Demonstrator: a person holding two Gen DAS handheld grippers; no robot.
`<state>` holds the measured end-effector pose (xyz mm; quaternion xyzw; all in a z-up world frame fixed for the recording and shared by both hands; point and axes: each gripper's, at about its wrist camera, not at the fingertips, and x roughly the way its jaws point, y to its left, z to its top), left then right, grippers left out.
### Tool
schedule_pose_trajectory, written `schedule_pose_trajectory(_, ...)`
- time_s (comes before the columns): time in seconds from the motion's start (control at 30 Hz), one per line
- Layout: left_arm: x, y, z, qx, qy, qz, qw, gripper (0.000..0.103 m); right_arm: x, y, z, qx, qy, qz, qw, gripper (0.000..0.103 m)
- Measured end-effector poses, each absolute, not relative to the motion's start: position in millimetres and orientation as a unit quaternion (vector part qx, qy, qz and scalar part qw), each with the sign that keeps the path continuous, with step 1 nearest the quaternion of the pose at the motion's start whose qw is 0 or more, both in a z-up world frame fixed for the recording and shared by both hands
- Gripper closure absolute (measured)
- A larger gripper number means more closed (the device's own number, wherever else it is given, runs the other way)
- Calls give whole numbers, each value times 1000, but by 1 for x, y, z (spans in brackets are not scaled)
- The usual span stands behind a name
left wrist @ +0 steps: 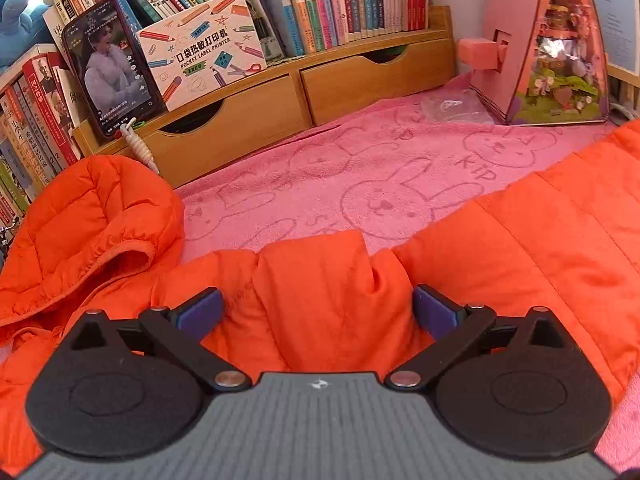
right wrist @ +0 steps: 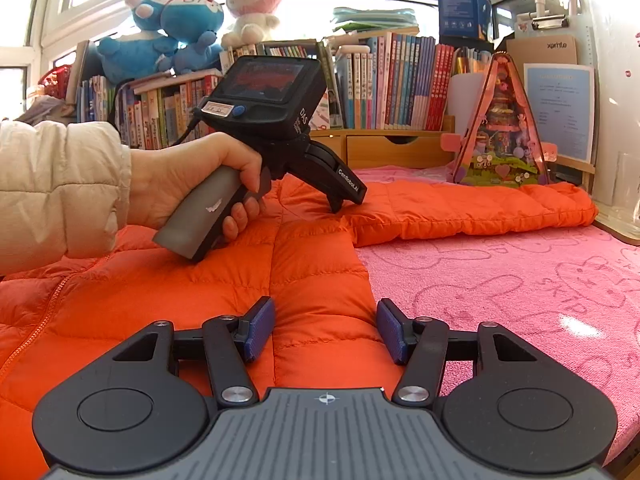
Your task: Fold clothes
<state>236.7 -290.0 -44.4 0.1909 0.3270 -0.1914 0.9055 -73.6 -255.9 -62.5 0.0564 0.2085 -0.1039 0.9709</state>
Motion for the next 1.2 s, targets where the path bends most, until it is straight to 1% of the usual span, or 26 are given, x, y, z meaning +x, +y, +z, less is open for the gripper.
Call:
schedule_pose_trajectory(0.07,254,-294,-41,178,346,-166,906,0,-74,-256,-63,55,209,-104,971,46)
schedule_pose_trajectory(0.1,256,-293,-38,175,347,-160,908,5,-74,-256,-63,55,209,-104,971,46)
schedule_pose_trajectory(0.17,252,-288,-29,172,337,-157,912,10,-74,-256,-63,53,209,-104,971,46)
schedule_pose_trajectory(0.3,224,-253,-5,152,303,-189,922,10,-75,-255,-63,52,209,-106,971,45)
schedule_pose_trajectory(0.47,173,-180,13,148,256,-223,929,10,-74,-254,-63,52,211,-111,970,43)
schedule_pose_trajectory(0.57,151,-141,12,141,256,-225,930,9,-73,-253,-62,51,214,-116,969,40)
schedule_pose_trajectory(0.7,126,-88,7,139,257,-183,939,9,-71,-253,-61,47,219,-125,967,37)
schedule_pose_trajectory(0.87,96,-20,2,138,256,-125,949,9,-69,-252,-59,40,229,-136,963,28)
schedule_pose_trajectory(0.93,83,7,-1,137,256,-101,952,9,-68,-250,-53,29,239,-136,961,27)
schedule_pose_trajectory(1.0,77,33,-3,133,257,-75,954,9,-69,-245,-42,16,237,-125,963,25)
schedule_pose_trajectory(1.1,68,73,-7,124,259,-35,957,9,-69,-228,-20,6,220,-89,971,19)
schedule_pose_trajectory(1.17,64,98,-9,116,260,-11,959,9,-64,-206,-3,-6,209,-49,977,14)
schedule_pose_trajectory(1.2,65,108,-10,107,259,-4,960,9,-58,-190,6,-14,202,-20,979,13)
